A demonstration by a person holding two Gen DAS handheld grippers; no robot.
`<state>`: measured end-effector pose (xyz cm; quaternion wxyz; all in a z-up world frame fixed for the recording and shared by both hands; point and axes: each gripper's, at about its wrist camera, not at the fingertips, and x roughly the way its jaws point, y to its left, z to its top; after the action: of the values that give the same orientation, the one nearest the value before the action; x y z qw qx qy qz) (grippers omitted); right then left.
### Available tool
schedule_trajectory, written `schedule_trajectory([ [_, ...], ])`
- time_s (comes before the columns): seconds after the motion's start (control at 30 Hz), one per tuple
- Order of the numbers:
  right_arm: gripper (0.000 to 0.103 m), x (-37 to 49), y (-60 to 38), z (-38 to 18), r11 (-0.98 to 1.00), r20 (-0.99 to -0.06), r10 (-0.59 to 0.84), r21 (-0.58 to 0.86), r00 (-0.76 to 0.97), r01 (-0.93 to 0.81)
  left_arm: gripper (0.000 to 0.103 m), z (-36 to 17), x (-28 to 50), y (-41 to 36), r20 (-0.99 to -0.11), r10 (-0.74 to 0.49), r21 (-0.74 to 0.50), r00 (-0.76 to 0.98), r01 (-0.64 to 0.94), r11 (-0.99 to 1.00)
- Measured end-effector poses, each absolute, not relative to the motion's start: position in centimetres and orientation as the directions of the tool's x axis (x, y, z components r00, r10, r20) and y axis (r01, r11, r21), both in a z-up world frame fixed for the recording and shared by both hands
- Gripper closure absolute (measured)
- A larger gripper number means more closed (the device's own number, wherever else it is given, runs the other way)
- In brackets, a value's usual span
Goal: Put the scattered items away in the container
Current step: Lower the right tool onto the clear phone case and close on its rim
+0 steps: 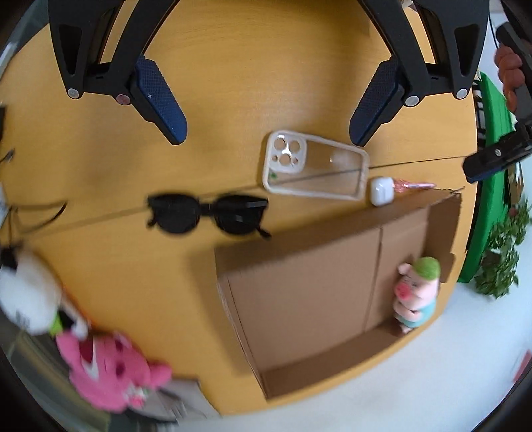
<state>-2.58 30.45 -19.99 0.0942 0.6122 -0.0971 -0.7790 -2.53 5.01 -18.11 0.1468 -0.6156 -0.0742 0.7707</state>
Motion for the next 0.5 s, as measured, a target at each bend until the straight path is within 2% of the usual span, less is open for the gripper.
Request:
schedule_trajectory([
  [0.1,0.008,-3.0,30.3,-22.8,-0.961,-0.941,-0.272,0.278,-0.199,-0.001,0.03,-21.3,-3.0,5.9,-0.937,0.316,-0.297,-0.151,-0.135,-0.945],
  [0.17,0.019,-3.4,29.9,-24.4,-0.962,-0.946,-0.268,0.274,-0.181,-0.012,0.041,-23.4,-3.5,6.2,-0.944,0.308,-0.294,-0.119,-0.125,-0.948],
  [0.33,0.03,-3.8,27.8,-26.7,-0.967,-0.955,-0.249,0.254,-0.16,-0.009,0.054,-27.8,-4.3,6.6,-0.948,0.312,-0.305,-0.062,-0.096,-0.948],
  [0.4,0.043,-3.9,27.1,-27.4,-0.973,-0.962,-0.23,0.232,-0.15,0.006,0.06,-28.7,-4.4,6.8,-0.948,0.312,-0.307,-0.054,-0.092,-0.947],
  [0.47,0.06,-4.1,27.0,-28.1,-0.973,-0.964,-0.23,0.231,-0.133,0.007,0.064,-29.6,-4.6,6.9,-0.95,0.309,-0.305,-0.042,-0.089,-0.948],
  [0.5,0.063,-4.1,27.0,-28.4,-0.973,-0.965,-0.229,0.23,-0.127,0.007,0.067,-30.0,-4.7,7.0,-0.951,0.306,-0.302,-0.034,-0.086,-0.949],
])
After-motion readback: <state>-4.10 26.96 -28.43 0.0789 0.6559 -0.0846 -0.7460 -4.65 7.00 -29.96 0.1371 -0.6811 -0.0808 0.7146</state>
